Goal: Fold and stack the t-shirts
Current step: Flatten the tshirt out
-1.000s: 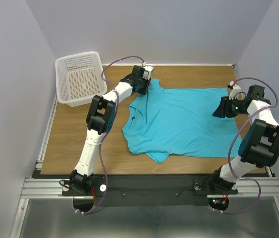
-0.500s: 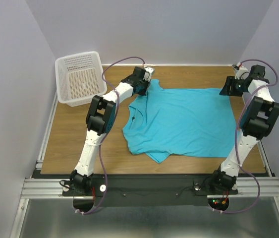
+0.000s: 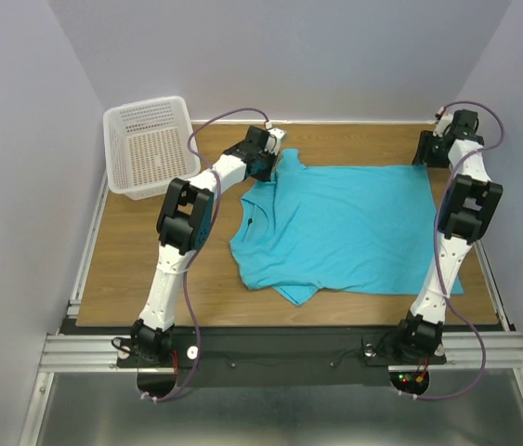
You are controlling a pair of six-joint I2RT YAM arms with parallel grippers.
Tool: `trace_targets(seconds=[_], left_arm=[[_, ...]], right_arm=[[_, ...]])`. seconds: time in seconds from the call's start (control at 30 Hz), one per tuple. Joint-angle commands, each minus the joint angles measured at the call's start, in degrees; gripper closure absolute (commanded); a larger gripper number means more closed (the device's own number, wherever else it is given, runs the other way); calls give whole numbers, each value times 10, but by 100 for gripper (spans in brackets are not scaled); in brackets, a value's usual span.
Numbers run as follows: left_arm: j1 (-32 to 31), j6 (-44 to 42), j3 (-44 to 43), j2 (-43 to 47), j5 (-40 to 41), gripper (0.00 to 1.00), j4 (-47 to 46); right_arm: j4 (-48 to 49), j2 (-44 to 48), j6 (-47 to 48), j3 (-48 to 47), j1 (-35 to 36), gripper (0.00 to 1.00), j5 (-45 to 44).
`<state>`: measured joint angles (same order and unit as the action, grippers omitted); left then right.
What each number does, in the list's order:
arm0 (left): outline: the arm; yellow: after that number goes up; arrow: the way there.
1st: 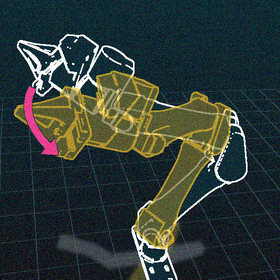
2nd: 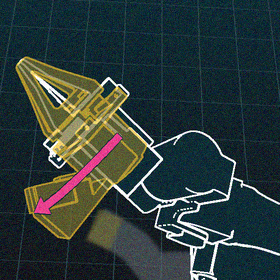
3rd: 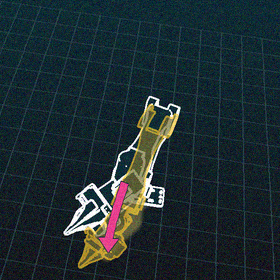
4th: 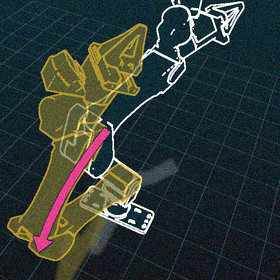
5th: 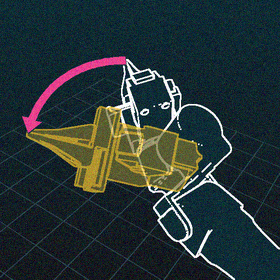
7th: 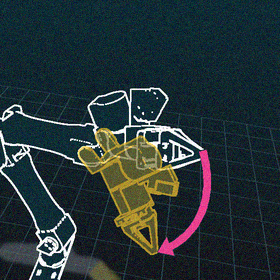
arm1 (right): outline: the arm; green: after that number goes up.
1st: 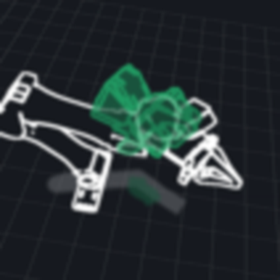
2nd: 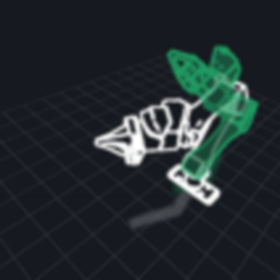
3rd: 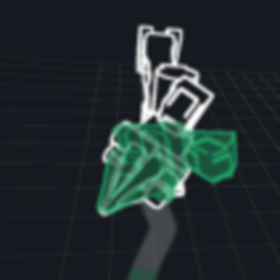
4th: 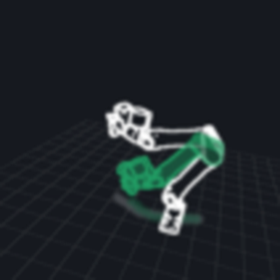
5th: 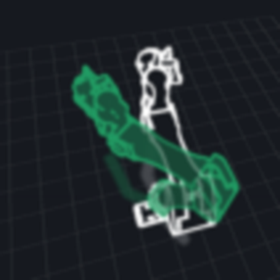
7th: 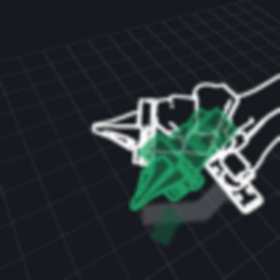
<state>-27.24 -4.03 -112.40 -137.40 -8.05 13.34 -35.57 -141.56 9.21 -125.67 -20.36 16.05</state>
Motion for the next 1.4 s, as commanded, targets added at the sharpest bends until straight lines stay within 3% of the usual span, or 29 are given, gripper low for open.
trace_targets(seconds=[0.0, 0.47, 0.63, 0.87, 1.37], left_arm=[[4, -3, 11, 45, -12, 100, 9], [8, -2, 10, 43, -16, 100, 10], [9, -3, 10, 43, -17, 100, 12], [22, 1, 20, 51, -22, 100, 8], [100, 62, 170, 220, -107, 100, -119]], right_arm=[[7, -11, -13, -36, 1, 41, -45], [4, -32, 7, -21, 1, 50, -38], [3, -33, 8, -11, 1, 67, -28], [4, -25, 4, -12, 1, 99, -16], [72, 130, -82, 38, -1, 99, 79]])
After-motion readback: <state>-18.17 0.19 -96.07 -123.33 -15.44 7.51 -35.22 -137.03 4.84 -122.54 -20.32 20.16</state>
